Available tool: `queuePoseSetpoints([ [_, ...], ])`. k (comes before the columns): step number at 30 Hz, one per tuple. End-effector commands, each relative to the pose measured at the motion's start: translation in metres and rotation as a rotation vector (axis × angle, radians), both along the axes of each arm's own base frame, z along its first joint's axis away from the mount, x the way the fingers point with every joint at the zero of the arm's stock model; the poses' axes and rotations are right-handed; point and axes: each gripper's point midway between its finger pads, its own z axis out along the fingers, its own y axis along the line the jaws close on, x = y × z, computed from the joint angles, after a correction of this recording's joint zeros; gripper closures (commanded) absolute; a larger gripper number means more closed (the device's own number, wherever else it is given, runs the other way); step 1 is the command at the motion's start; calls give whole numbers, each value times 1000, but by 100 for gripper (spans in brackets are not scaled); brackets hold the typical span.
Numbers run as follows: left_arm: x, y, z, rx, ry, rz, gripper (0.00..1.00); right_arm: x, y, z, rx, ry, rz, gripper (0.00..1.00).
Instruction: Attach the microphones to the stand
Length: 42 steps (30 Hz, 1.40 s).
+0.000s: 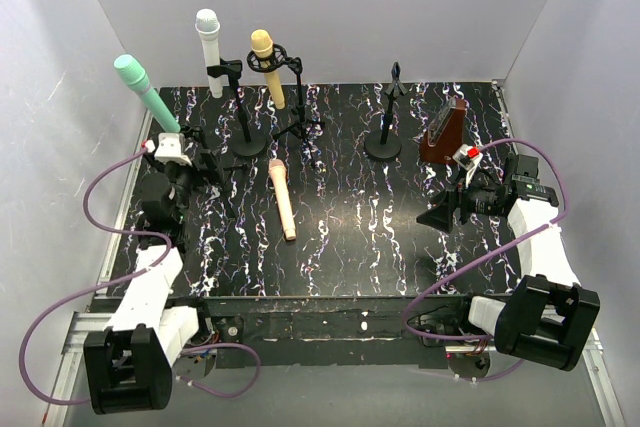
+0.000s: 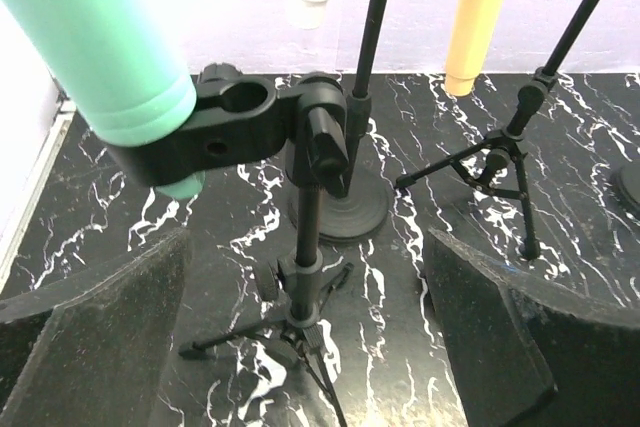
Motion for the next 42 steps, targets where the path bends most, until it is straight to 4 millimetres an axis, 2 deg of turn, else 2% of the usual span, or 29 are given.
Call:
queuePoseSetpoints([
  [1, -16, -2, -4, -89, 97, 16, 2, 0, 1, 9, 12, -33, 11, 6],
  [8, -45, -18, -18, -178, 253, -32, 2, -1, 1, 8, 16, -29, 11, 6],
  [15, -59, -33, -21, -230, 337, -93, 2, -2, 2, 8, 19, -31, 14, 6],
  [21, -71, -57, -18, -259, 403, -218, 2, -2, 1, 6, 18, -30, 13, 6],
  [29, -92, -89, -27, -355, 494, -396, 2, -2, 0, 5, 19, -27, 12, 5],
  [42, -86, -96, -31, -377, 512, -440, 2, -2, 0, 1, 22, -8, 10, 5],
])
